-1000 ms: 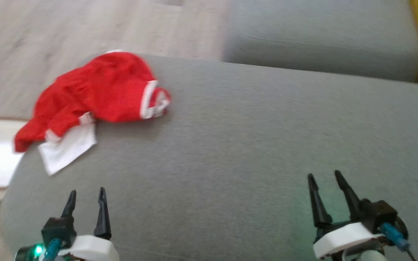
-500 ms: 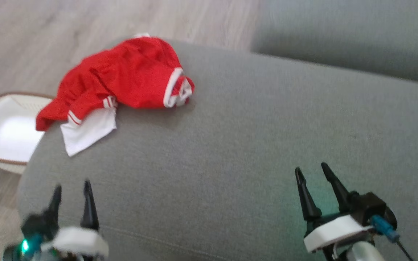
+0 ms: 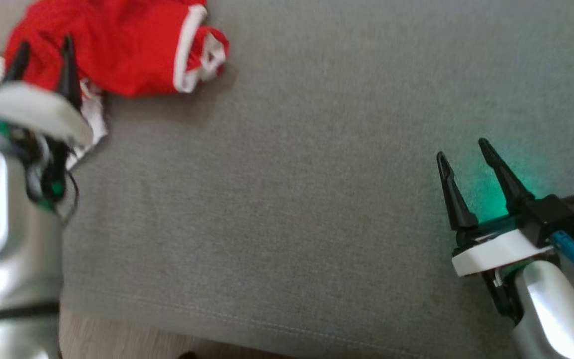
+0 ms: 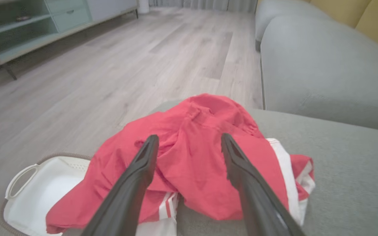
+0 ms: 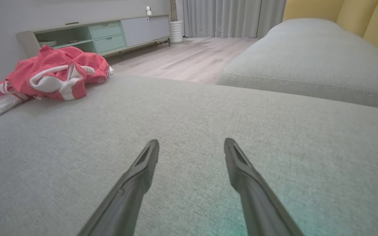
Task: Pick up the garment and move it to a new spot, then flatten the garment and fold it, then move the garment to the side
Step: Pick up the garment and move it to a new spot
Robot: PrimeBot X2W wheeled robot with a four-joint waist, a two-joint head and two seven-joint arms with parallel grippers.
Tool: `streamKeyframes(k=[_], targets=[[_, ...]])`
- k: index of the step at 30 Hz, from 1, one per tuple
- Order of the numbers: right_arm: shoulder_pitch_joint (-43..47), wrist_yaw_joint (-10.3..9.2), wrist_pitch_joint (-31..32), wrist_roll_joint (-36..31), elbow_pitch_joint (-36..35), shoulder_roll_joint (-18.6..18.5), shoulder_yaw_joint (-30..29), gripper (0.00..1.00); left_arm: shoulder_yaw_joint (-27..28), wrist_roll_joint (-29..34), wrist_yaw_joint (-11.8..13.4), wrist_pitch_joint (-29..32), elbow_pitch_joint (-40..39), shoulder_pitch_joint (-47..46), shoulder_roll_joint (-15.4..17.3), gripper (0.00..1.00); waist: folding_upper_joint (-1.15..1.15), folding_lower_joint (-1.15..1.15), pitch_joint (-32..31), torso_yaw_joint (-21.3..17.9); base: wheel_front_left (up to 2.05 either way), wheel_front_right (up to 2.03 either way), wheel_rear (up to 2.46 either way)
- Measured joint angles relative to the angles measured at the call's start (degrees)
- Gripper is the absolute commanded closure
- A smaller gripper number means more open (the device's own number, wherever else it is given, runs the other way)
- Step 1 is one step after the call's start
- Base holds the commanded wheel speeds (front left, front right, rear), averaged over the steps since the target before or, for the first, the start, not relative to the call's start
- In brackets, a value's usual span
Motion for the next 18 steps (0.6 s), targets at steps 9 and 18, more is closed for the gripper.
streamKeyframes(k=[9, 18], targets=[[-1.24, 0.0, 1.43, 0.03, -5.71, -2.19, 2.57, 0.0, -0.32, 0.16, 0.4, 4.34, 22.41, -15.05, 1.87, 0.0, 0.0, 0.0, 7.64, -3.32, 0.0, 0.0, 0.0], [-0.49, 0.0, 2.81, 0.2, -8.14, -2.69, 0.81, 0.0, -3.19, 1.31, -1.33, 0.75, 33.63, -20.11, 2.38, 1.0, 0.0, 0.01, 8.31, -5.59, 0.0, 0.0, 0.0]])
